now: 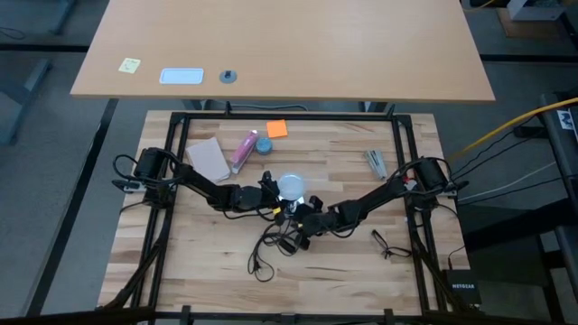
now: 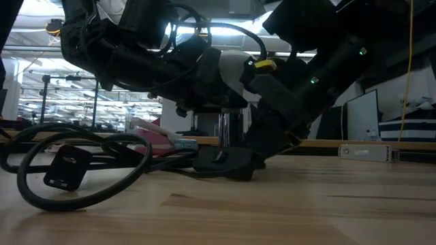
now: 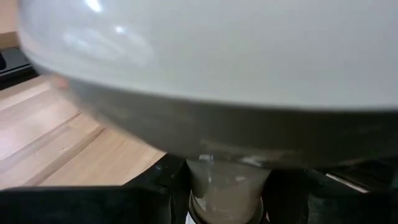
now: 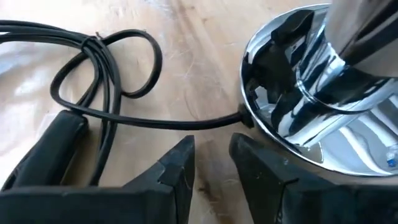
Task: Screw lightbulb
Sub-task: Insert the lightbulb into the lamp
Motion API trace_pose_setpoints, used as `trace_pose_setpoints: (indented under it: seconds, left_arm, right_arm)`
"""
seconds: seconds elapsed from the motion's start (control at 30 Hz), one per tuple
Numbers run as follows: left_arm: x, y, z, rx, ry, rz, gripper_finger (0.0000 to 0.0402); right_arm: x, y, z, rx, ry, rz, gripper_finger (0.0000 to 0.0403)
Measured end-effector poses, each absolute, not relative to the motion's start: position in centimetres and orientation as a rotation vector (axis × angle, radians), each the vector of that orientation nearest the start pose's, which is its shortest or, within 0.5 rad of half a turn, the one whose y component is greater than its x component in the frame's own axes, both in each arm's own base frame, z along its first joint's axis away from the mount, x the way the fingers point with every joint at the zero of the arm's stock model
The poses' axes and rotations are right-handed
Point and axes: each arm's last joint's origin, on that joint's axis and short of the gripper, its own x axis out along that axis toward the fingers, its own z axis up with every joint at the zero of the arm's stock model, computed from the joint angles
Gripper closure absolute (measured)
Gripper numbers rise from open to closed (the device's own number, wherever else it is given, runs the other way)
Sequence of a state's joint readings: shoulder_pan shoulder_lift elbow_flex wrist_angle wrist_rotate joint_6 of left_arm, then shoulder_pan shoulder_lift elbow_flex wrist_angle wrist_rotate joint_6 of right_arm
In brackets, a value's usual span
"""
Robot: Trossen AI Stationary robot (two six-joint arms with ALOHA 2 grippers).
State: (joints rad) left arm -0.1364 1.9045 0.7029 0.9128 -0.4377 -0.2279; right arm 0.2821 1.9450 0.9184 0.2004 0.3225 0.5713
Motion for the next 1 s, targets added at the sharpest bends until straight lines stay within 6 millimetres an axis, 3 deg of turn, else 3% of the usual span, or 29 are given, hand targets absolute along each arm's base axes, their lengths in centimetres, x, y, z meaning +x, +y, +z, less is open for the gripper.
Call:
trace_pose_setpoints:
  seconds: [0.5, 1.0]
  left_arm:
    - [33.9, -3.4, 11.9, -0.143, 0.243, 0.324, 0.026]
    - [33.9, -3.5, 11.9, -0.097, 0.251, 0.312, 0.026]
  right_arm:
    - [34.9, 9.2, 12.5, 0.242, 0.672, -0.174, 0.0282]
    - [35.6, 9.4, 10.2, 0.2, 0.672, -0.163, 0.0282]
